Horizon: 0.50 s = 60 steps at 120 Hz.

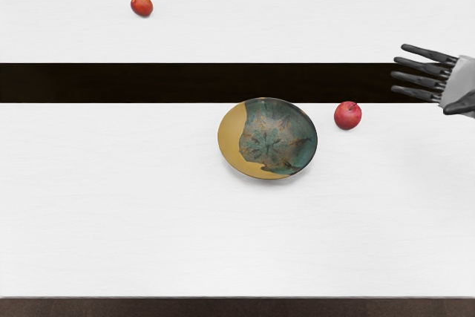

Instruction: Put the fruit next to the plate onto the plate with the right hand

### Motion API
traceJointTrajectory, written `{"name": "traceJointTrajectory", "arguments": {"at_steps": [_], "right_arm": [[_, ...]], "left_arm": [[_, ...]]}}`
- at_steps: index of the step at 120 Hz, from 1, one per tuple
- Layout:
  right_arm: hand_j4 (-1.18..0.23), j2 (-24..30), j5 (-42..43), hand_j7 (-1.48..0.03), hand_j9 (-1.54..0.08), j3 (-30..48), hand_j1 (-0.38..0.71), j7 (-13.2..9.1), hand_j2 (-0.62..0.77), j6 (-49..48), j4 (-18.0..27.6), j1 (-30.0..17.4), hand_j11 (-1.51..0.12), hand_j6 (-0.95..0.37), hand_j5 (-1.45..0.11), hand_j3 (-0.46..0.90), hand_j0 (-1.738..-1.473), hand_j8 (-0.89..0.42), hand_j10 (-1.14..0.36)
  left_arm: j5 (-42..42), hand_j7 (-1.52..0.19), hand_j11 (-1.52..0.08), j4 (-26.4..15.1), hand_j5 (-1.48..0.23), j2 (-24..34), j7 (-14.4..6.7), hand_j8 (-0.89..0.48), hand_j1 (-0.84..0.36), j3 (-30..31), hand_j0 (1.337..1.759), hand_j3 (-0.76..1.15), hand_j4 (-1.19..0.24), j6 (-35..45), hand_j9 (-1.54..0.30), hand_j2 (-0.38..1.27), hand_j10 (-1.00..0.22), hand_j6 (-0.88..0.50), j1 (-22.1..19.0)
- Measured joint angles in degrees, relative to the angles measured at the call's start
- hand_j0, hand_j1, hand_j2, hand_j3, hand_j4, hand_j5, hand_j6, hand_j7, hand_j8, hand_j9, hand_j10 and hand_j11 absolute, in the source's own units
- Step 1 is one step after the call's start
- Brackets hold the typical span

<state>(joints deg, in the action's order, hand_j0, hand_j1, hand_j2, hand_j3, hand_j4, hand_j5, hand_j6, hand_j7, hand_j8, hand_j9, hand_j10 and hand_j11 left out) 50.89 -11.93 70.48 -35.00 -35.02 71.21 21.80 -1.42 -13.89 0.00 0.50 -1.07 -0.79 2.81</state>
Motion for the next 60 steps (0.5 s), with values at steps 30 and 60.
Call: {"name": "traceJointTrajectory", "arguments": {"at_steps": [30, 60], "right_arm": [[-0.02, -0.41, 17.15, -0.02, -0.02, -0.07, -0.33, 0.0, 0.0, 0.0, 4.05, 9.66, -0.02, -0.02, -0.02, 0.0, -1.658, -0.02, -0.02], [-0.02, -3.91, 49.21, -0.03, -0.03, -9.34, -0.32, 0.0, 0.0, 22.27, 20.77, 12.95, -0.03, -0.02, -0.03, 0.0, -1.658, -0.02, -0.02]], "left_arm": [[0.0, 0.0, 0.0, 0.0, 0.0, 0.0, 0.01, 0.0, 0.35, 0.0, 1.658, 0.0, 0.0, 0.0, 0.0, 0.0, 0.0, 0.0, 0.0], [0.0, 0.0, 0.0, 0.0, 0.0, 0.0, 0.0, 0.0, 0.35, 0.01, 1.658, 0.0, 0.0, 0.0, 0.0, 0.0, 0.0, 0.0, 0.0]]}}
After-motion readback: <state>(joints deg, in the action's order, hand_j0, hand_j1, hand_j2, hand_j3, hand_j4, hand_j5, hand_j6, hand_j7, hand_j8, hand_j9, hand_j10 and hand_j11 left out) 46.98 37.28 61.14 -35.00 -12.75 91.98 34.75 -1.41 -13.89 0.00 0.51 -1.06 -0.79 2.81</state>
